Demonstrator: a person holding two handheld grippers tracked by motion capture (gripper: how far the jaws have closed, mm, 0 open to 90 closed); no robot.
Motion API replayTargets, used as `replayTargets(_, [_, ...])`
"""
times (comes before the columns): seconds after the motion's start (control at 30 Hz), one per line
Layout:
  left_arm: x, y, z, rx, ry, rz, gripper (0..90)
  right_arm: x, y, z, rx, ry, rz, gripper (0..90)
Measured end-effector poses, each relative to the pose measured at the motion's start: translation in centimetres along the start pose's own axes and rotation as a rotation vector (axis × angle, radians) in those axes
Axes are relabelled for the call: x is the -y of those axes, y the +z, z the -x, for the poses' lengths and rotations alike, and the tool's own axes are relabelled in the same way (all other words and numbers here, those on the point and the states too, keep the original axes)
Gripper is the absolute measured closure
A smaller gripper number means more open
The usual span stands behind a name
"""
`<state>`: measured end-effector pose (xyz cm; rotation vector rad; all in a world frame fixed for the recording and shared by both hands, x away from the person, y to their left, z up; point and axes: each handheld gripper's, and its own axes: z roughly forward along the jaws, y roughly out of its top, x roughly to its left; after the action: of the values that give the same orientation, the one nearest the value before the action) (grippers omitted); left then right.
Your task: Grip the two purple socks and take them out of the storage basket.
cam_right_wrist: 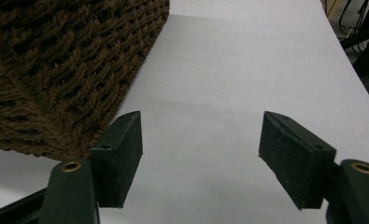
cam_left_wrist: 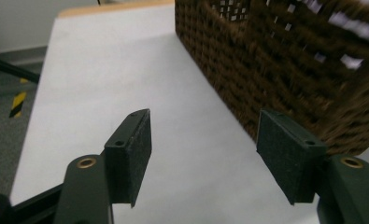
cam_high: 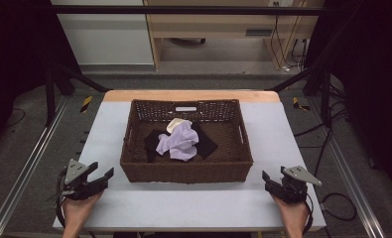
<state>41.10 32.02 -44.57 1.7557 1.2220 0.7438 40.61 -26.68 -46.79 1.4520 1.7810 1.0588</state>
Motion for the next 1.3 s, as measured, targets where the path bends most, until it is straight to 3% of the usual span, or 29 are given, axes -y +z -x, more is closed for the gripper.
replayTargets(0.43, [-2.4, -2.0, 0.3, 0.023, -0.071, 0.122, 38.2, 0.2, -0.3, 0.3, 0.0, -0.001, 0.012, 30.2])
replayTargets(0.6, [-3.0, -2.5, 0.7, 0.029, -0.035, 0.139, 35.5, 0.1, -0.4, 0.2, -0.005, 0.001, 0.023, 30.3])
replayTargets(0.67, [-3.3, -2.6, 0.8, 0.048, -0.035, 0.134, 34.6, 0.1, -0.3, 0.1, -0.005, -0.002, 0.018, 30.3])
replayTargets(0.77, [-3.4, -2.9, 1.0, 0.042, -0.028, 0.152, 32.8, 0.1, -0.3, 0.1, -0.002, -0.007, 0.019, 30.3])
replayTargets(0.83, [-3.6, -3.1, 1.2, 0.05, -0.008, 0.156, 35.6, 0.0, -0.4, 0.0, 0.0, -0.007, 0.021, 30.3])
replayTargets(1.1, [-4.4, -3.6, 2.1, 0.042, -0.003, 0.144, 32.6, 0.1, -0.4, 0.2, 0.007, 0.004, 0.022, 29.8])
replayTargets(1.3, [-5.5, -3.6, 2.7, 0.072, 0.02, 0.151, 34.2, 0.1, -0.5, 0.2, 0.008, 0.006, 0.028, 30.1])
